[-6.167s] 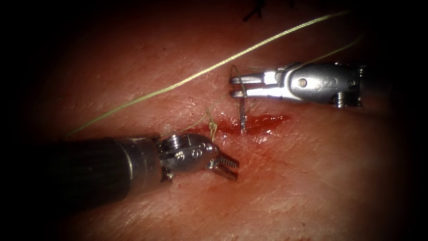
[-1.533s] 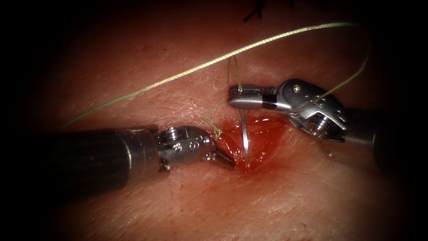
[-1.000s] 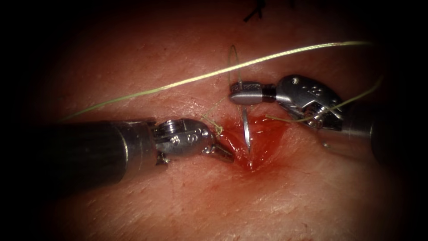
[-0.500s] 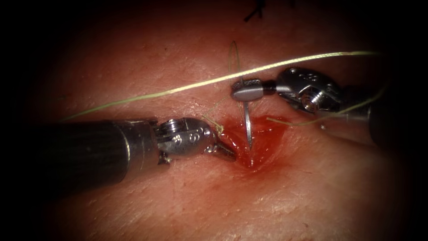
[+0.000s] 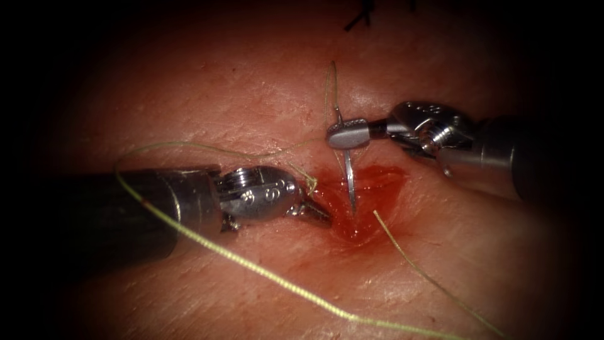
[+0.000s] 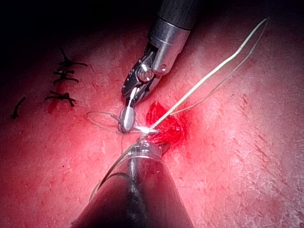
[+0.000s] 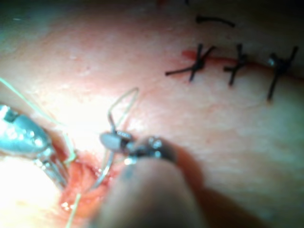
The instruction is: Wound Closure
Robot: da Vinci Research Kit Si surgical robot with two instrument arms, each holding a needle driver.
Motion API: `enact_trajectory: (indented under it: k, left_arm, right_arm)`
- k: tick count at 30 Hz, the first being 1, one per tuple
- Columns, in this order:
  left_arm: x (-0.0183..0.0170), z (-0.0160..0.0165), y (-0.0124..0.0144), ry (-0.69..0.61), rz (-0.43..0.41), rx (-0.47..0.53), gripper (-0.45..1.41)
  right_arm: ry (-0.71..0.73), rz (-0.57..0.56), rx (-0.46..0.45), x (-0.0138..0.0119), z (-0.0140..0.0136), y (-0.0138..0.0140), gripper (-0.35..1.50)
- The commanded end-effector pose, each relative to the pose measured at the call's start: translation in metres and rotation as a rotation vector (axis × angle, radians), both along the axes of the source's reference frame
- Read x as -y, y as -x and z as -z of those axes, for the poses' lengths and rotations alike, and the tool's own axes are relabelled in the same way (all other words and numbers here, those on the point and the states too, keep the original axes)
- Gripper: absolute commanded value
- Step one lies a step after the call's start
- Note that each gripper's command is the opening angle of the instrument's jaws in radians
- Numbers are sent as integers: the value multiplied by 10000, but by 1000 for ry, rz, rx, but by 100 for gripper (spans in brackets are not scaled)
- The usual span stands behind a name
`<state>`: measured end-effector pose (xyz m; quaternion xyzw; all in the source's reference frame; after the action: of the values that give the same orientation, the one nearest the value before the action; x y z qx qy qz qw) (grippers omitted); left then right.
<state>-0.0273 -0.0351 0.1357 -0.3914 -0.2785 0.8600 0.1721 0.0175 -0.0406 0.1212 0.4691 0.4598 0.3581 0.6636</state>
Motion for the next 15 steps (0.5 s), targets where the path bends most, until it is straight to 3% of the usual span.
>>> enact_trajectory:
  k: [1,15]
  left_arm:
    - [-1,-6,5,1,-1,1,-32]
    - [-1,-6,3,1,-2,2,-32]
  right_arm:
    - [-6,0,-1,-3,-3,-6,-35]
    - [-96,25,5,11,2,-8,-35]
